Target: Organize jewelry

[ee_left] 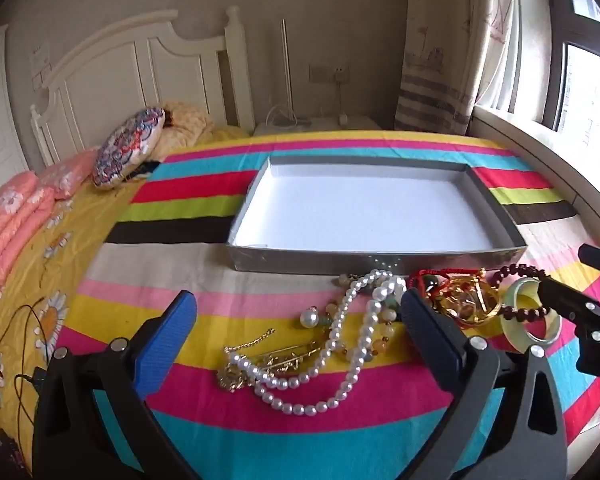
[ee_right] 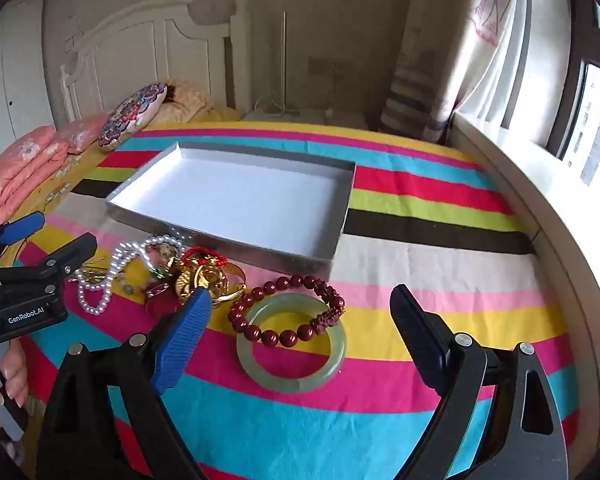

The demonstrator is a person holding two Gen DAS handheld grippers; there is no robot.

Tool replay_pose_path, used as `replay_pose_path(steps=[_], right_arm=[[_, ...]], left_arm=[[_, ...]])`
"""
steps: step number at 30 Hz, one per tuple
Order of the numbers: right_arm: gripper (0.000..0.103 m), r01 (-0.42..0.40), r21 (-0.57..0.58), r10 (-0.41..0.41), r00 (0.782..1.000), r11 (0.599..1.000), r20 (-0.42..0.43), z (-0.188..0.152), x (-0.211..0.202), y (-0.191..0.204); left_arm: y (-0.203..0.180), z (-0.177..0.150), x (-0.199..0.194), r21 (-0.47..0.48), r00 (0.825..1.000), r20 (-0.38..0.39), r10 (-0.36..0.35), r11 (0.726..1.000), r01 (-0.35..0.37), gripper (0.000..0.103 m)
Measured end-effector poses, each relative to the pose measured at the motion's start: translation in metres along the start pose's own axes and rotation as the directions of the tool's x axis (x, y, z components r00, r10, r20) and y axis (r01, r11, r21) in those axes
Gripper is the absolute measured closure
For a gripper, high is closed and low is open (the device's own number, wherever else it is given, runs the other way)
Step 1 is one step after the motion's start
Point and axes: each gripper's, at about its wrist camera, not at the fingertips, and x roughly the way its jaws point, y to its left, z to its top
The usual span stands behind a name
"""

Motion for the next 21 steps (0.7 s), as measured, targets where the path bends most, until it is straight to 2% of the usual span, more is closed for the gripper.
replay_pose_path(steps=[6,9,16,21], right_arm=[[0.016,-0.063,-0.048,0.067,0.995,0.997,0.080,-0.014,-0.074,0.001],[0.016,-0.061,-0.066,0.068,0.992,0.996,0.106,-0.022,-0.094,0.004],[0.016,-0.069,-0.062,0.077,0.988,0.996,0.136,-0.038,-0.117,0.011],[0.016,-0.068,-0.078,0.079,0.985,0.995,0.153,-0.040,-0.128,0.018]], left_arm=[[0.010,-0.006,-0.097,-0.059,0.993,0.103,-0.059,0.996,0.065,0.002],[0.007,-0.012,-0.132,-0.046,0.988,0.151,-0.039,0.998,0.046,0.002],[-0.006,-0.023,-0.167,-0.007,0.985,0.173,-0.025,1.000,0.026,0.002],[-0.012,-0.033,-0.170,0.013,0.984,0.178,-0.019,1.000,0.017,0.002]])
